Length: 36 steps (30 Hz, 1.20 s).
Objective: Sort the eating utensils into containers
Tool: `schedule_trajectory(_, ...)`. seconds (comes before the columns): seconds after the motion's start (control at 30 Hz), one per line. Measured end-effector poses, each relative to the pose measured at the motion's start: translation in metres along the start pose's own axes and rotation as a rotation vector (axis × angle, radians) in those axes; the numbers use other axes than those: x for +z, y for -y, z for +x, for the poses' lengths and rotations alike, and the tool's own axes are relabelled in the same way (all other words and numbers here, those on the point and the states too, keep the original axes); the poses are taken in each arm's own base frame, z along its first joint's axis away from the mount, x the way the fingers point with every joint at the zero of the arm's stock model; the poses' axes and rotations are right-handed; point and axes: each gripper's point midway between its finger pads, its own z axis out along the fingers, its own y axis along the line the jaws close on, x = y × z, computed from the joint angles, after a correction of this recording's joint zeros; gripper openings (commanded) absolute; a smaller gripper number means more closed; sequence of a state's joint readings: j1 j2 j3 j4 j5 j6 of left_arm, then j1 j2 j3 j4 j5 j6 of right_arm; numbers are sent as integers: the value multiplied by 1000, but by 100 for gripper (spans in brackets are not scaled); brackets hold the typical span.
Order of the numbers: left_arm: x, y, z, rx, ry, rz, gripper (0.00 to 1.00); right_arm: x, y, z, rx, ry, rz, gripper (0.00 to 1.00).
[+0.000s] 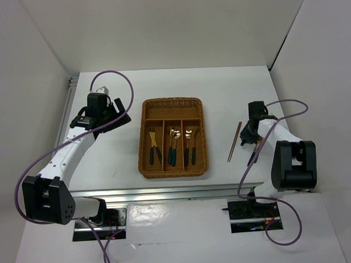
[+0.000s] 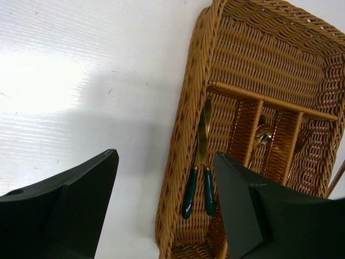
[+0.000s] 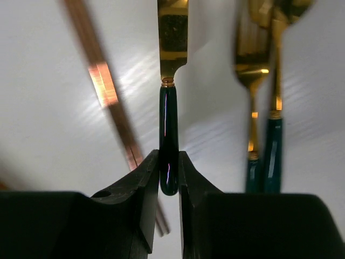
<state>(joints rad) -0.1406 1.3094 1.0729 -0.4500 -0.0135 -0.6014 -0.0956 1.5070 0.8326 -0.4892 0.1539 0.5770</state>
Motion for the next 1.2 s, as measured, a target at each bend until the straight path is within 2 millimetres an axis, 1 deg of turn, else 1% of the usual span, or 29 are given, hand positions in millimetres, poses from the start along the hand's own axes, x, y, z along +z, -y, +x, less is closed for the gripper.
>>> schedule_trajectory(0.1,0,0,0,0,0,0,86,-26,-31,-11,-64,40,-58,8)
schedule_trajectory(0.17,0,0,0,0,0,0,86,-52,-61,-23,-105,92,-135,8)
schedule_trajectory(0.23,0,0,0,-1,0,0,86,-83,-93,-31,-141,149,-229,8)
schedule_trajectory(0.3,0,-1,-1,-3,1,-2,86,-110,-119,-29,-172,179,-315,8)
schedule_trajectory(0.33,0,-2,-1,-4,2,-3,86,-121,-130,-23,-192,187,-352,10)
schedule_trajectory(0.37,0,-2,-1,-5,2,-4,86,-132,-143,-14,-218,186,-395,10)
schedule_trajectory(0.43,0,-3,-1,-6,2,-5,86,-149,-168,13,-277,157,-479,12)
schedule_trajectory(0.47,0,-3,-2,-6,3,-5,86,-155,-179,29,-309,133,-515,12)
schedule_trajectory(0.53,0,-3,-1,-6,2,-5,86,-160,-195,59,-366,82,-563,11)
schedule_trajectory(0.6,0,-2,-1,-6,2,-5,86,-159,-209,88,-418,29,-586,11)
schedule_trajectory(0.63,0,-3,-1,-6,2,-5,86,-158,-218,107,-456,-4,-595,11)
schedule_trajectory(0.73,-1,-3,-1,-6,1,-7,86,-152,-237,148,-537,-66,-605,11)
schedule_trajectory(0.8,-3,-3,-1,-6,3,-6,86,-152,-245,172,-585,-94,-616,11)
schedule_trajectory(0.87,-6,-2,-2,-6,10,-3,86,-156,-253,194,-627,-115,-640,11)
schedule_trajectory(0.97,-11,-1,-5,-6,23,5,86,-165,-267,220,-667,-140,-694,11)
schedule_trajectory(1.0,-12,0,-6,-6,27,7,86,-168,-271,226,-670,-151,-710,11)
schedule_trajectory(1.03,-13,0,-7,-6,30,9,86,-171,-275,230,-668,-157,-725,11)
schedule_trajectory(1.2,-18,2,-9,-5,45,18,86,-182,-288,235,-634,-177,-791,11)
